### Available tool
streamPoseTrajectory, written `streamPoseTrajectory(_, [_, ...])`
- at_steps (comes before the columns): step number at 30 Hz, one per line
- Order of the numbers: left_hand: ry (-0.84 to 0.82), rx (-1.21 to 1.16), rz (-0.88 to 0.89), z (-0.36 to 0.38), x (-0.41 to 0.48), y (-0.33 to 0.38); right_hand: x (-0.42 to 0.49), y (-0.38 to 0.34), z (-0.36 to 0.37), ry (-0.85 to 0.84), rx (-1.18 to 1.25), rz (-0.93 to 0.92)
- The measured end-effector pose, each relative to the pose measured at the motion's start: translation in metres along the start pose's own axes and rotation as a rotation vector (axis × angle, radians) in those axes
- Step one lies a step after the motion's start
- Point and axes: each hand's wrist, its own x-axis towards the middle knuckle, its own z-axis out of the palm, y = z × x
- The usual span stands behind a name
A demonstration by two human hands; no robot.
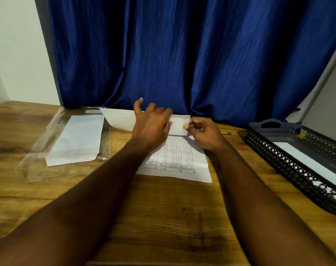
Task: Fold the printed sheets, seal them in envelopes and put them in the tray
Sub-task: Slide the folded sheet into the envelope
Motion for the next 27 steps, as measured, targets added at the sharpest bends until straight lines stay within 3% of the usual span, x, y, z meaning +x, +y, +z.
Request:
streamPoseTrajectory(5, [0.035,-0.033,-0.128,0.002,0.003,-0.002,0.003,-0.004,-0.007,-0.013,0.217,0.214])
streamPoseTrajectory(11, [-0.047,-0.050,-0.090,0.003,-0.002,0.001,0.006,0.004,-0.026,-0.209,0.411,0.535])
streamPoseTrajectory(15, [-0.275,-0.283,-0.023,0.009,-0.013,0.004,0.002,0.005,-0.033,-0.332,0.333,0.637])
streamPoseTrajectory(18, [-0.505,-0.402,-0.043,0.018,-0.019,0.003,0.003,0.003,-0.034,-0.346,0.021,0.645])
streamPoseTrajectory(21, [-0.580,-0.426,-0.042,0.022,-0.020,0.001,0.002,-0.002,-0.037,-0.341,-0.286,0.579])
streamPoseTrajectory(27, [-0.619,-0.421,-0.002,0.024,-0.019,0.001,0.004,0.000,-0.035,-0.285,-0.383,0.578])
